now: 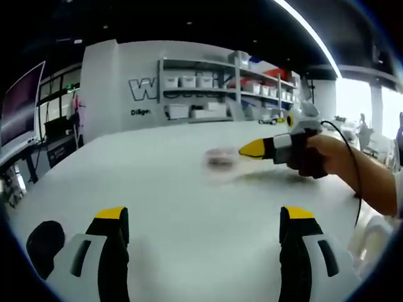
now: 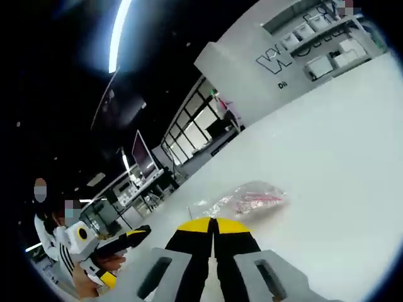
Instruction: Open the resealable bag by pulling the two sides of the seal apart until the entire bag opening is separated and visibly accessible.
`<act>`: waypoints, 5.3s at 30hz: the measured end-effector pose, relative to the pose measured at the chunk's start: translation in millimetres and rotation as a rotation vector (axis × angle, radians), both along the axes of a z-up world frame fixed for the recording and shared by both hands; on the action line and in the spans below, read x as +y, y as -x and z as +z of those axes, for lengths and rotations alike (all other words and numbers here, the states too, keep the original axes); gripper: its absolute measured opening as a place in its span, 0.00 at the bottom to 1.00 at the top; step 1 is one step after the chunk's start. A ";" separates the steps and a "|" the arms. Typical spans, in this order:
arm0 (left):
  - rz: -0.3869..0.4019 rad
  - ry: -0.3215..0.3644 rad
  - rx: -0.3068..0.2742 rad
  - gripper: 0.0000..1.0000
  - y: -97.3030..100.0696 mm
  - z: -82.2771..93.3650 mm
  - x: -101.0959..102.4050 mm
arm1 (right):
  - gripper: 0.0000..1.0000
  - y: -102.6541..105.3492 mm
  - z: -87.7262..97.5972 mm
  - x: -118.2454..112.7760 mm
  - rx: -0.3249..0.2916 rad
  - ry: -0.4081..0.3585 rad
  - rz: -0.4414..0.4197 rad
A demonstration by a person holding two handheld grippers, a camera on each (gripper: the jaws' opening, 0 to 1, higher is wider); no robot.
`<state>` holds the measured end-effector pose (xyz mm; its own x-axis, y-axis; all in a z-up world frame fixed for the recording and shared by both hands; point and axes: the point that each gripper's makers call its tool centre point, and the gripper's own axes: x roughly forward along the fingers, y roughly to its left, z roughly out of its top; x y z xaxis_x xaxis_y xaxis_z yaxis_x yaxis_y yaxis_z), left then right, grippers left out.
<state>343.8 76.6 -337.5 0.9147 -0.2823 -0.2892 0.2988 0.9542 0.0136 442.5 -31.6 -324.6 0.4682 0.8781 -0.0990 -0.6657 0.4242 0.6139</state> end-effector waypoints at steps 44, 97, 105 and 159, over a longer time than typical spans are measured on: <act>-0.057 0.044 0.004 0.94 9.7 -2.8 -21.0 | 0.00 46.2 17.7 -14.1 0.105 -0.231 0.039; -0.190 0.343 -0.036 0.63 39.6 20.2 -65.1 | 0.00 133.4 22.5 -4.3 0.100 -0.276 0.103; -0.220 0.425 -0.047 0.55 45.2 25.5 -74.6 | 0.00 128.5 23.4 -9.4 0.100 -0.281 0.106; -0.239 0.855 -0.035 0.18 47.2 35.8 -83.0 | 0.00 149.6 24.3 -4.0 0.075 -0.285 0.120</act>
<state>296.6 -6.5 -301.7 0.8081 -0.5733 0.1352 0.5042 0.5547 -0.6619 292.8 -35.5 -300.4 0.3605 0.9239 0.1283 -0.6489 0.1497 0.7460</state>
